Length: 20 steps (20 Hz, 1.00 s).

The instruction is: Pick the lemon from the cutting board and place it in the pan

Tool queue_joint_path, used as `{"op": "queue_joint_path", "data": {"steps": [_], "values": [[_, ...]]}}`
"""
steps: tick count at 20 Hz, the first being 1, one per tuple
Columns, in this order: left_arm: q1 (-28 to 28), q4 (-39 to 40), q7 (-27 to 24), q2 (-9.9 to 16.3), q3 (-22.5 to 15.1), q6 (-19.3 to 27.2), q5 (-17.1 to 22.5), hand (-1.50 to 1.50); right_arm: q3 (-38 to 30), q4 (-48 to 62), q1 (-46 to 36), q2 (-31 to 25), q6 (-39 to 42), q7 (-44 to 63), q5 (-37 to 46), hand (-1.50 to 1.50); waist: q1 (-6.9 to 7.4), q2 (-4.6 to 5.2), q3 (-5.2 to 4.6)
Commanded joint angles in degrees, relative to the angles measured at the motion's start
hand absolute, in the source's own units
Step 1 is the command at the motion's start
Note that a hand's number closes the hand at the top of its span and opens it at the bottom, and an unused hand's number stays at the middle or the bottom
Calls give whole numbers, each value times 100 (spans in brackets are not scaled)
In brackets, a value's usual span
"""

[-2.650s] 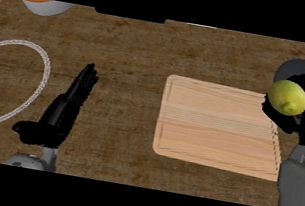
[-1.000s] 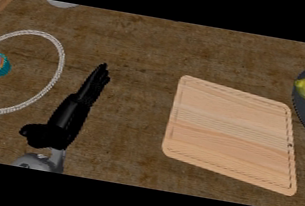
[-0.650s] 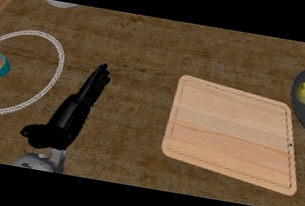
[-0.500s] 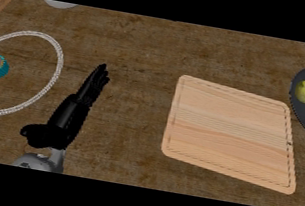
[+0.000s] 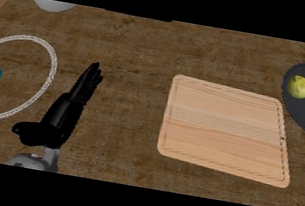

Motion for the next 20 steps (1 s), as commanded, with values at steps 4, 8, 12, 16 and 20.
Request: {"op": "queue_joint_path", "data": {"steps": [4, 8, 12, 16, 20], "values": [[-18, 85, 39, -32, 112, 56, -4, 0, -38, 78, 747, -150, 1553, -837, -297, -150, -81, -42, -10], [357, -158, -113, -26, -49, -5, -78, 0, 23, 22, 938, -296, 2074, -1034, -394, -150, -56, -52, -12], [111, 33, 49, 143, 331, -252, 233, 0, 238, -106, 1199, -314, 2134, -1255, -368, -150, -97, -60, -17], [91, 246, -106, -226, 22, 100, -189, 0, 361, -276, 1620, -169, 2162, -1633, -526, -150, -163, -83, -24], [-7, 221, -85, -194, 102, -29, -88, 0, 510, -142, 1391, -150, 1968, -1511, -486, -150, -78, -56, -12]]}}
